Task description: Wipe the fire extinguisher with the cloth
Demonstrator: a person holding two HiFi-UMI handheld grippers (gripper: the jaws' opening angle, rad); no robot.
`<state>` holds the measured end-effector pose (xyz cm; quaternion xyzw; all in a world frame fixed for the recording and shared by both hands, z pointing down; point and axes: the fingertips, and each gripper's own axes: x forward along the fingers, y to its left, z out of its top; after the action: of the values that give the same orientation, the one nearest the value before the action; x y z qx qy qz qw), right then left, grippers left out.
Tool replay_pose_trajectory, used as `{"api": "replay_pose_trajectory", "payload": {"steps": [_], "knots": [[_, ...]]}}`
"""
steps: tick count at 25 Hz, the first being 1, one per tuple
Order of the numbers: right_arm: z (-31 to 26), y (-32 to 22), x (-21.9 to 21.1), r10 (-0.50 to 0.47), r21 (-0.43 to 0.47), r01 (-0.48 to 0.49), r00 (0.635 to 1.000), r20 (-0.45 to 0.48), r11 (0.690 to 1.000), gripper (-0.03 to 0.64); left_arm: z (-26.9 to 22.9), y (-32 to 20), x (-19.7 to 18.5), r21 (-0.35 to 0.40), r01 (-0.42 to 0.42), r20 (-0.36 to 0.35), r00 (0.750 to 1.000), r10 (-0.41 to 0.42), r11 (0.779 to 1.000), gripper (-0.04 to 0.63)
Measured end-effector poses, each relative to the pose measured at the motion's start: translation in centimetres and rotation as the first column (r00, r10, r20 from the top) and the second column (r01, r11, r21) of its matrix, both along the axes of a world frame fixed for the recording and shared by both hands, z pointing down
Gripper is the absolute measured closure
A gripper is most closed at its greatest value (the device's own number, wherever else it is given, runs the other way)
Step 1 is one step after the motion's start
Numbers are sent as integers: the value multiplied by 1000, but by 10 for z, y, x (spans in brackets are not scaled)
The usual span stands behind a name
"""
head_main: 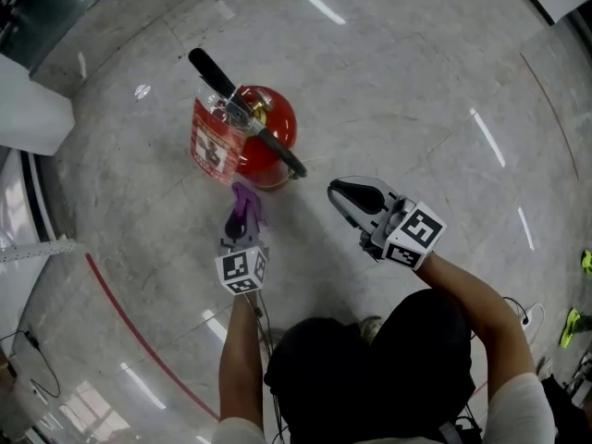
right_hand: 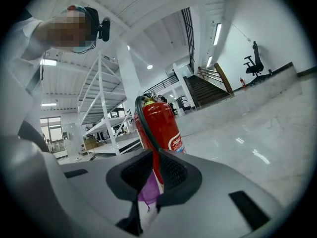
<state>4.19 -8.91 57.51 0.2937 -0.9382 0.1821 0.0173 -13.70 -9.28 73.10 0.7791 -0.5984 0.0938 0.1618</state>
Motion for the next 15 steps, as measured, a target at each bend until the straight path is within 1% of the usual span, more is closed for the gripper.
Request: {"api": "replay_pose_trajectory", "payload": {"steps": [1, 3, 4, 6, 8, 9, 12, 15], "knots": [[-2, 0, 1, 4, 0, -4, 1000, 10, 1000, 572, -24, 2, -4, 66, -4, 44, 999, 1, 998, 545], [-5, -1, 3, 10, 1, -10, 1000, 27, 1000, 572, -76, 9, -5, 191, -40, 143, 990, 13, 981, 545], [-7, -2, 4, 13, 4, -13, 999, 35, 1000, 572, -100, 14, -3, 238, -61, 184, 983, 17, 969, 545], [-12, -4, 5, 19, 10, -20, 999, 51, 1000, 572, -138, 21, -1, 299, -104, 269, 963, 21, 949, 545], [-16, -7, 6, 27, 17, -28, 997, 67, 999, 572, -162, 21, 2, 331, -157, 361, 932, 29, 930, 545], [-17, -9, 7, 30, 18, -31, 997, 73, 999, 572, -172, 18, 5, 344, -175, 387, 922, 31, 922, 545], [-20, -10, 10, 37, 20, -38, 996, 77, 999, 572, -190, 4, 21, 386, -195, 400, 916, 27, 902, 545], [-21, -9, 17, 52, 21, -53, 996, 75, 998, 572, -186, -9, 40, 376, -244, 447, 893, 56, 894, 545]]}}
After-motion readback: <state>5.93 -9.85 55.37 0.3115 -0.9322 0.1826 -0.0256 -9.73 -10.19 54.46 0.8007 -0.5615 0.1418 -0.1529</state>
